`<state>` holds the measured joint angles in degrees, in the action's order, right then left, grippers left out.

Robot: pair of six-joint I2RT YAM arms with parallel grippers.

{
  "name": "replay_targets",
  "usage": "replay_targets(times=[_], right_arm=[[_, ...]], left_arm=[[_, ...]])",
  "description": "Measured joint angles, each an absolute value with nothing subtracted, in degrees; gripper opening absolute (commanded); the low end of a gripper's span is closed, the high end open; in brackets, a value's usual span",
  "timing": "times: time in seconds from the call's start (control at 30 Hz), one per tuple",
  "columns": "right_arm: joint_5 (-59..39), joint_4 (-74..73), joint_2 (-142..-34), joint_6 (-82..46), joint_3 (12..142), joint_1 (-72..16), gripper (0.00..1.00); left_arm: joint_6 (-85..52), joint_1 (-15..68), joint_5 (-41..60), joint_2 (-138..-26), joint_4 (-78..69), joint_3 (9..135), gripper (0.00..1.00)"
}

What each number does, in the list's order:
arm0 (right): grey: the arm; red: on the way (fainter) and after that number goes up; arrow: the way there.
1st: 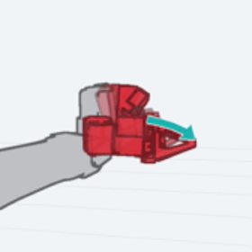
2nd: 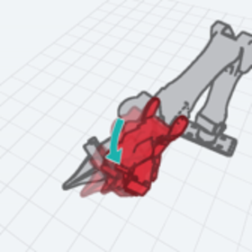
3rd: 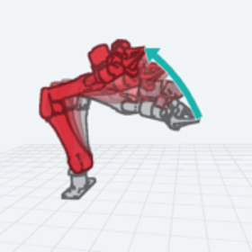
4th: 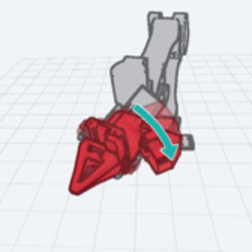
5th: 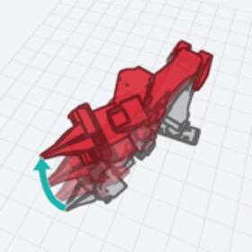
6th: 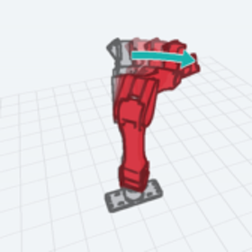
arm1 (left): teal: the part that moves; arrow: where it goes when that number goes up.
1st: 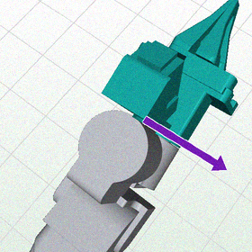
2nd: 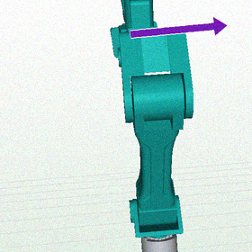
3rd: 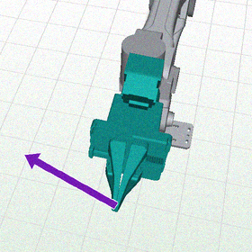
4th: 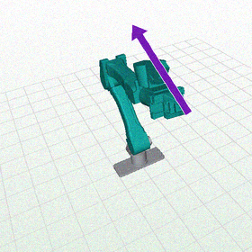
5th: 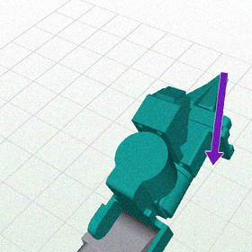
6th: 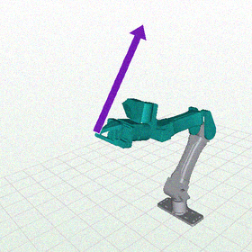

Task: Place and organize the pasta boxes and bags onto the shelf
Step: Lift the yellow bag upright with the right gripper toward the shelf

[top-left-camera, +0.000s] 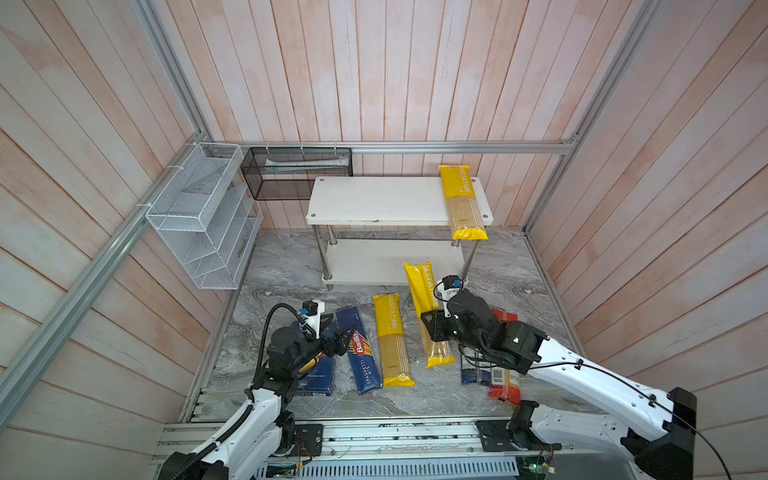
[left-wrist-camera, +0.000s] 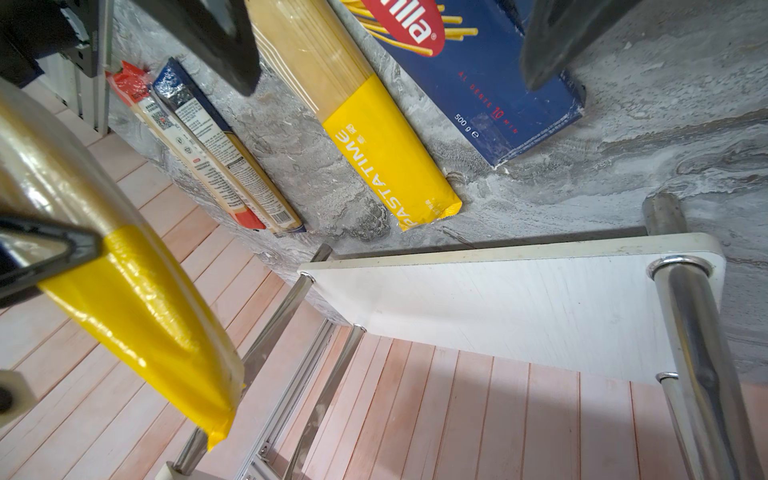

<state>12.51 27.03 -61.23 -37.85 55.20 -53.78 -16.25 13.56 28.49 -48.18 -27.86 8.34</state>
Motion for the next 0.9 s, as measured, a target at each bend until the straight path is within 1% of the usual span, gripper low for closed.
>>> replay_targets(times=[0.43, 0.9], right_arm=[[12.9, 32.1, -64.1, -33.0, 64.9, -53.8, 0.16], [12.9, 36.6, -67.8, -31.6, 75.4, -53.9, 0.16]], left_arm=[[-16.1, 13.6, 28.5, -48.2, -27.9, 8.3, 0.99], [-16.1, 13.6, 28.5, -48.3, -27.9, 8.3, 1.00]])
